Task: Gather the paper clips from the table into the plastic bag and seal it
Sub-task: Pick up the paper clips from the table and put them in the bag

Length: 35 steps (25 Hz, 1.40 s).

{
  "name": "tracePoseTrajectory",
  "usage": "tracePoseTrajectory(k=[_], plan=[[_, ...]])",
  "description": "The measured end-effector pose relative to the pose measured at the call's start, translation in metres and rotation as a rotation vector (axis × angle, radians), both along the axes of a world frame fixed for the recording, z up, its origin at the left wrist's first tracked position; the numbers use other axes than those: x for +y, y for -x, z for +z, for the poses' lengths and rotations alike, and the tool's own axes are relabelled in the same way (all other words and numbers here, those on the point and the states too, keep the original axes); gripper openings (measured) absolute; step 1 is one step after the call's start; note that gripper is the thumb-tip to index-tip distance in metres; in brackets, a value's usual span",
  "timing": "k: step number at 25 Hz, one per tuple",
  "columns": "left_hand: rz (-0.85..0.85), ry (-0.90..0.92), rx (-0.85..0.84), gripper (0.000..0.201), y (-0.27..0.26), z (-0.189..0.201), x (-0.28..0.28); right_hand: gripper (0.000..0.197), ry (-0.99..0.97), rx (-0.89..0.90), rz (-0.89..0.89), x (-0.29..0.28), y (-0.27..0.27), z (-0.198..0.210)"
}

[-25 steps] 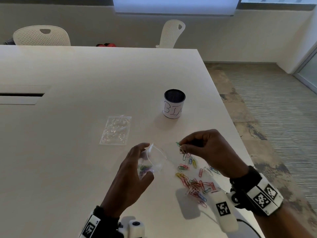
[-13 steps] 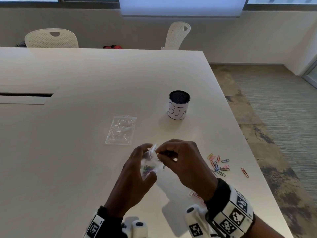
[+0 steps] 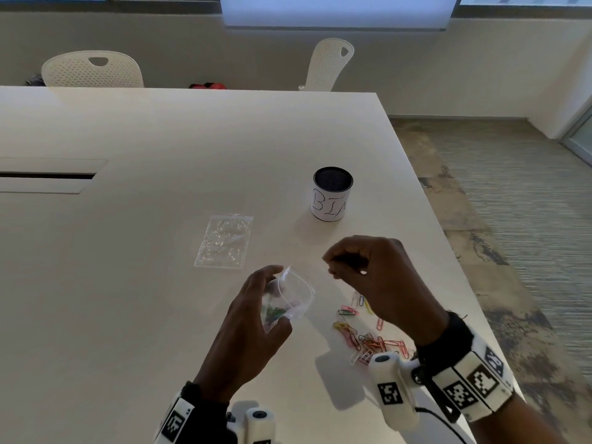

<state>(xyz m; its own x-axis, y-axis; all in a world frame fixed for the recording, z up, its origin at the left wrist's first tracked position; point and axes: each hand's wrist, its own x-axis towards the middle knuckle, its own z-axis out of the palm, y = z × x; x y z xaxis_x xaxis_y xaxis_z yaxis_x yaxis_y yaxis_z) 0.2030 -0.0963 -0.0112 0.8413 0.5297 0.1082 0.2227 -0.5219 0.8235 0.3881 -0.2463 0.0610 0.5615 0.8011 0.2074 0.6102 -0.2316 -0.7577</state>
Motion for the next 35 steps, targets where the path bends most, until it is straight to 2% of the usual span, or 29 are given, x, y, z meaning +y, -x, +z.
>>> tracePoseTrajectory(k=[4, 8, 11, 13, 17, 21, 23, 26, 27, 30, 34, 35], plan=[[-0.003, -0.001, 0.002, 0.070, -0.001, 0.000, -0.001, 0.019, 0.239, -0.089, 0.067, -0.020, -0.024, -0.027], [-0.006, -0.007, 0.001, 0.070, -0.002, -0.001, -0.001, 0.054, 0.530, -0.166, 0.122, -0.032, -0.021, -0.053], [-0.005, -0.013, 0.005, 0.069, -0.002, -0.001, -0.001, 0.075, 0.593, -0.214, 0.068, -0.035, -0.019, -0.064], [-0.006, -0.012, 0.007, 0.070, -0.002, -0.001, -0.001, 0.070, 0.601, -0.194, 0.086, -0.034, -0.016, -0.067], [-0.009, -0.014, 0.008, 0.070, -0.001, 0.000, 0.000, 0.038, 0.551, -0.166, 0.110, -0.031, -0.008, -0.068], [-0.002, -0.007, 0.016, 0.070, 0.000, 0.000, 0.001, 0.049, 0.544, -0.227, 0.158, -0.030, -0.004, -0.067], [-0.004, -0.005, 0.019, 0.071, 0.000, -0.001, 0.001, 0.043, 0.564, -0.247, 0.220, -0.030, -0.003, -0.068], [-0.004, -0.001, 0.025, 0.071, 0.001, 0.000, 0.002, 0.019, 0.559, -0.272, 0.243, -0.031, -0.004, -0.064], [-0.002, -0.001, 0.025, 0.071, 0.001, 0.000, 0.002, 0.017, 0.562, -0.286, 0.242, -0.032, -0.005, -0.063], [-0.005, 0.002, 0.028, 0.071, 0.001, 0.000, 0.001, 0.032, 0.589, -0.311, 0.270, -0.035, -0.006, -0.061], [-0.009, 0.005, 0.031, 0.071, -0.001, 0.001, 0.000, 0.019, 0.626, -0.353, 0.306, -0.038, -0.007, -0.063], [-0.011, 0.003, 0.031, 0.071, -0.001, 0.001, 0.000, 0.022, 0.626, -0.358, 0.311, -0.040, -0.007, -0.061]])
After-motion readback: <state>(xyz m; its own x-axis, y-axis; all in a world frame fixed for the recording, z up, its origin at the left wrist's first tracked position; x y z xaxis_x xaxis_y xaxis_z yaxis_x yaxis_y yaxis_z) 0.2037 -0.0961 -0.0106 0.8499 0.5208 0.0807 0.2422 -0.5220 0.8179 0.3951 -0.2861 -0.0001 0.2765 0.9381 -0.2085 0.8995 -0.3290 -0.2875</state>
